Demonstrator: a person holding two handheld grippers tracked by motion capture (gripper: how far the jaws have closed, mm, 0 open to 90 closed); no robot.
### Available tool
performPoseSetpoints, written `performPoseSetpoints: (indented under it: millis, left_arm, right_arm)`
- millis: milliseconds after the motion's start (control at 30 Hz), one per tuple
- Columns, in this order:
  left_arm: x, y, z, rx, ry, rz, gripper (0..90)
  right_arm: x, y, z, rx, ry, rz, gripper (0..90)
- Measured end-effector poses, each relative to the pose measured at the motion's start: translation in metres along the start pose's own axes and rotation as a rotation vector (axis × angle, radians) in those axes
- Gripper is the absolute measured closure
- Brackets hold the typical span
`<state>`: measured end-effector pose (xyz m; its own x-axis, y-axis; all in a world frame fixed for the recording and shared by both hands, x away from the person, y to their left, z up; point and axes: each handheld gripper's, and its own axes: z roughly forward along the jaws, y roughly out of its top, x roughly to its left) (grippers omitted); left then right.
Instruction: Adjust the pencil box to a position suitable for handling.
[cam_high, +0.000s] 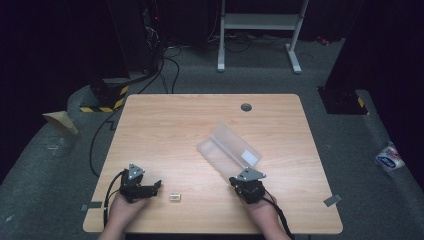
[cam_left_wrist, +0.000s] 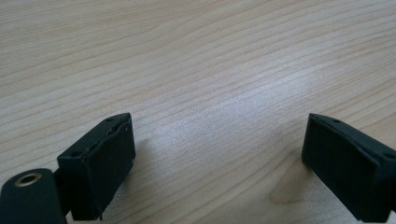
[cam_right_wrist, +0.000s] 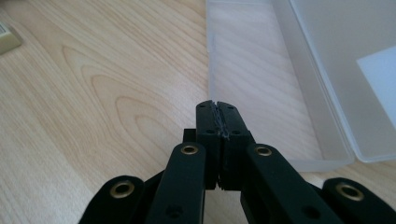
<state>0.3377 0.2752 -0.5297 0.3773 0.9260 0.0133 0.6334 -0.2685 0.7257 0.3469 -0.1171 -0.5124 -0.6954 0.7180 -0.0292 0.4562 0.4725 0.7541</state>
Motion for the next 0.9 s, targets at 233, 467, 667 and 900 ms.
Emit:
performPoseSetpoints:
  millis: [233,467,667,900]
  left_arm:
    - [0.000,0.000,0.000,0.000,0.004,0.003,9.7]
    - [0.000,0.000,0.000,-0.001,0.001,-0.003,9.7]
    - [0.000,0.000,0.000,-0.001,0.001,-0.003,9.7]
    - [0.000,0.000,0.000,-0.001,0.001,-0.003,9.8]
  right_arm:
    - [0.000,-0.007,-0.003,0.004,0.001,-0.004,86.0]
    - [-0.004,-0.007,-0.018,-0.058,-0.027,0.048,72.7]
    - [-0.027,-0.008,-0.018,-0.062,-0.127,0.145,70.7]
    - [-0.038,-0.007,-0.008,-0.032,-0.165,0.164,71.1]
